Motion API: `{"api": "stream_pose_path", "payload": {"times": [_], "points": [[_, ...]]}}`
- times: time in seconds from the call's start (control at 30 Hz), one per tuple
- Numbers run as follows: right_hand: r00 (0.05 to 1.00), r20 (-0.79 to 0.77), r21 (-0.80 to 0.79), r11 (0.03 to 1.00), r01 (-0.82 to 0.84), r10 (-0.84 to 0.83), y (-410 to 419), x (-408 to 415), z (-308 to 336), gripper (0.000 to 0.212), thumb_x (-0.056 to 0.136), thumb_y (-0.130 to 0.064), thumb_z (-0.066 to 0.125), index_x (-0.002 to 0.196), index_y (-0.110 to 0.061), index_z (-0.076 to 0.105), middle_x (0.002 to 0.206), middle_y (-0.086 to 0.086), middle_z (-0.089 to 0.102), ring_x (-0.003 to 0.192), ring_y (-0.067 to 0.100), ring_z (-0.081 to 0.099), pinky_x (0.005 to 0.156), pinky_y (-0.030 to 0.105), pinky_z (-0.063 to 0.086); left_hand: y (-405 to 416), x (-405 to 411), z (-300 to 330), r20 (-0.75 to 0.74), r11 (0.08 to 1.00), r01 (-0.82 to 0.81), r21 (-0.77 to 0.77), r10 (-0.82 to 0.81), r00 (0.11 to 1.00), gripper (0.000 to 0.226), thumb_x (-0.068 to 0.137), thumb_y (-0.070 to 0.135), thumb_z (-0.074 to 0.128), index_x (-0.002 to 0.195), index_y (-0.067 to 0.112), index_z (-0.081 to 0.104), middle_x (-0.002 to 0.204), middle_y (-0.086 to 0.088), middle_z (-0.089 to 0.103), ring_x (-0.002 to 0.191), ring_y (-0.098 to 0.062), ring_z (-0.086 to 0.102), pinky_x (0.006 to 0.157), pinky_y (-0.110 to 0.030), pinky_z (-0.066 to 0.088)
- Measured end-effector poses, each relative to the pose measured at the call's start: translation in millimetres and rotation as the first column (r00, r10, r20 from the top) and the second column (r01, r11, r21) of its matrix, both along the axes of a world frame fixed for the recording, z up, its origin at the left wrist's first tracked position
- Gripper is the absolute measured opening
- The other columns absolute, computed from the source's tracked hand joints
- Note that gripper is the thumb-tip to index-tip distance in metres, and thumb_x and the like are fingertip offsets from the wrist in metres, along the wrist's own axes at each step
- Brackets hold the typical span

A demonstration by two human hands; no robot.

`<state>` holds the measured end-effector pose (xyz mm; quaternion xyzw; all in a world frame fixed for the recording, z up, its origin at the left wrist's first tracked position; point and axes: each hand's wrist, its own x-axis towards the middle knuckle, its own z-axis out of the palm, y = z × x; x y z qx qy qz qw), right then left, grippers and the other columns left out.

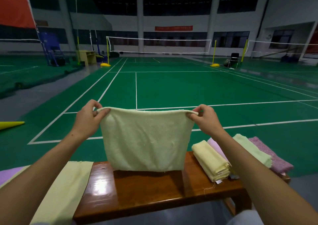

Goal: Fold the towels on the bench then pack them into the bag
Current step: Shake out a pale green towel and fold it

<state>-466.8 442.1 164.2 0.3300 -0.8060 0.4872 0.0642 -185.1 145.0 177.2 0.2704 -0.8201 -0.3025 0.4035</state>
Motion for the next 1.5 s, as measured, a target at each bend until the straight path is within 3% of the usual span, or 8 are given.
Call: {"api": "stream_pose_path", "payload": {"times": [0.23, 0.4, 0.53, 0.8, 0.93, 1.07, 1.3, 1.5], "points": [[0.972, 0.177, -0.267, 0.958, -0.104, 0.154, 33, 25, 16, 0.02, 0.08, -0.008, 0.088, 0.093, -0.006, 0.072, 0.078, 0.008, 0.075, 0.071, 0.015, 0.071, 0.058, 0.025, 0.058, 20, 25, 21, -0.202, 0.935, 0.197, 0.295, -0.14, 0.969, 0.032, 0.078, 0.008, 0.088, 0.097, 0.004, 0.063, 0.082, -0.009, 0.08, 0.067, -0.011, 0.073, 0.064, -0.027, 0.061], [0.956, 0.171, -0.276, 0.943, -0.187, 0.24, 58, 42, 41, 0.023, 0.081, -0.002, 0.086, 0.099, -0.006, 0.074, 0.09, 0.018, 0.078, 0.082, 0.026, 0.074, 0.071, 0.047, 0.065, 35, 40, 40, -0.332, 0.887, 0.327, 0.326, -0.217, 0.918, 0.033, 0.073, 0.01, 0.085, 0.1, 0.009, 0.065, 0.086, -0.01, 0.08, 0.072, -0.016, 0.074, 0.062, -0.027, 0.062], [0.966, 0.16, -0.335, 0.932, -0.139, 0.201, 55, 43, 49, 0.019, 0.084, -0.007, 0.085, 0.1, -0.01, 0.074, 0.087, 0.005, 0.079, 0.075, 0.01, 0.073, 0.058, 0.026, 0.057, 33, 38, 43, -0.414, 0.889, 0.347, 0.3, -0.206, 0.887, 0.026, 0.084, 0.007, 0.081, 0.105, 0.007, 0.066, 0.086, -0.01, 0.079, 0.068, -0.019, 0.073, 0.06, -0.029, 0.062], [0.968, 0.252, 0.078, 0.996, -0.031, 0.01, -37, -26, -61, 0.016, 0.083, -0.015, 0.083, 0.094, -0.019, 0.072, 0.087, 0.007, 0.077, 0.081, 0.026, 0.074, 0.077, 0.049, 0.063, -37, -27, -76, 0.002, 0.908, 0.118, 0.401, -0.13, 0.992, 0.021, 0.09, 0.01, 0.08, 0.104, 0.003, 0.066, 0.082, -0.019, 0.076, 0.062, -0.021, 0.066, 0.052, -0.034, 0.059], [0.978, 0.201, 0.378, 0.926, -0.028, -0.053, -94, -56, -152, 0.02, 0.087, -0.019, 0.078, 0.106, -0.016, 0.073, 0.104, 0.003, 0.074, 0.098, 0.022, 0.068, 0.085, 0.034, 0.053, -82, -66, -172, 0.226, 0.9, -0.09, 0.427, -0.01, 0.974, 0.016, 0.087, 0.012, 0.083, 0.086, 0.017, 0.068, 0.075, -0.017, 0.073, 0.064, -0.034, 0.069, 0.062, -0.056, 0.063], [0.968, 0.229, 0.454, 0.891, -0.017, -0.098, -132, -68, -214, 0.024, 0.094, -0.022, 0.067, 0.118, -0.019, 0.064, 0.115, 0.004, 0.069, 0.11, 0.027, 0.064, 0.093, 0.042, 0.052, -95, -90, -218, 0.358, 0.923, -0.218, 0.317, 0.096, 0.929, 0.017, 0.087, 0.021, 0.082, 0.082, 0.025, 0.067, 0.079, 0.001, 0.071, 0.081, -0.026, 0.068, 0.075, -0.043, 0.059], [0.948, 0.237, 0.54, 0.84, 0.054, -0.214, -109, -47, -227, 0.05, 0.098, -0.034, 0.068, 0.134, -0.009, 0.046, 0.12, 0.011, 0.068, 0.112, 0.032, 0.065, 0.087, 0.038, 0.052, -84, -83, -219, 0.484, 0.985, -0.147, 0.088, 0.087, 0.871, 0.011, 0.093, 0.025, 0.074, 0.094, 0.033, 0.066, 0.091, 0.018, 0.07, 0.084, -0.009, 0.066, 0.072, -0.032, 0.051], [0.934, 0.321, 0.535, 0.844, -0.043, -0.156, -51, 8, -213, 0.043, 0.091, -0.031, 0.077, 0.12, -0.019, 0.048, 0.097, -0.01, 0.06, 0.09, 0.014, 0.062, 0.079, 0.029, 0.051, -4, -83, -205, 0.453, 0.945, 0.177, 0.276, -0.291, 0.843, 0.013, 0.09, 0.02, 0.074, 0.088, 0.031, 0.067, 0.079, 0.015, 0.075, 0.066, -0.007, 0.071, 0.073, -0.039, 0.061]]}}
